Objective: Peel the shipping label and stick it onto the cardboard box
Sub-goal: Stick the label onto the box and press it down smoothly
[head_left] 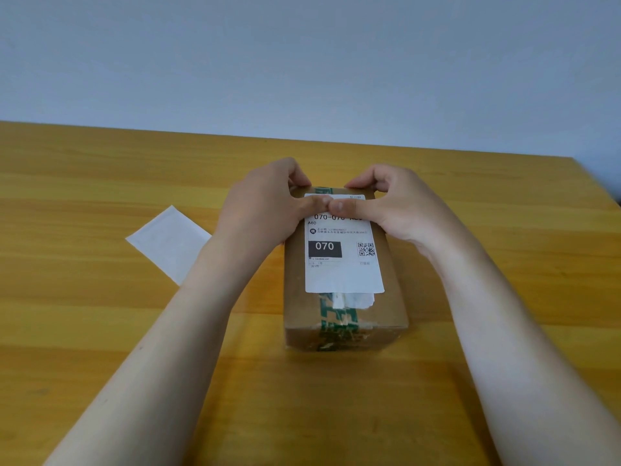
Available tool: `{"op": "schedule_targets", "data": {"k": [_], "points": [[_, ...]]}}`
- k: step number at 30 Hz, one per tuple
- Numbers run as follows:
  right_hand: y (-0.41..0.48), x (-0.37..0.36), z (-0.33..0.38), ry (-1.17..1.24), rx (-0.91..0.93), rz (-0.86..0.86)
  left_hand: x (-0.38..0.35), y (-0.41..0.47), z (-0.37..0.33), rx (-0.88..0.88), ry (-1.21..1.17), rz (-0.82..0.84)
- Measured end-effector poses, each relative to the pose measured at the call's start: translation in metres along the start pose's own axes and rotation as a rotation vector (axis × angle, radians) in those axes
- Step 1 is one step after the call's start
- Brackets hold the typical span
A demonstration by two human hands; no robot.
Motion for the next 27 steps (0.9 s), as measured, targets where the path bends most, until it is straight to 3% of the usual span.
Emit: {"op": "schedule_targets", "data": {"k": [18,24,27], "points": [[0.002,0.009,-0.004,0.107,0.006,-0.132,0.006,0.004,0.003,-0.032,-0.058,-0.091],[0.004,0.001,-0.006,0.178,0.017,-0.071,0.015,0.004,0.003,-0.053,-0.167,-0.165],[0.006,-0.006,-0.012,0.211,0.003,0.006,0.004,0.003,-0.001,-0.039,-0.117,-0.074]]}}
Point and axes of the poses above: each hand's wrist, its own y-axis towards the middle knuckle, its own x-axis out of the back of the hand, z = x × y, the point moved 10 cm from there along y, towards the middle knuckle, and after that the axes turned 7 degrees about -y, right-handed, at the moved point
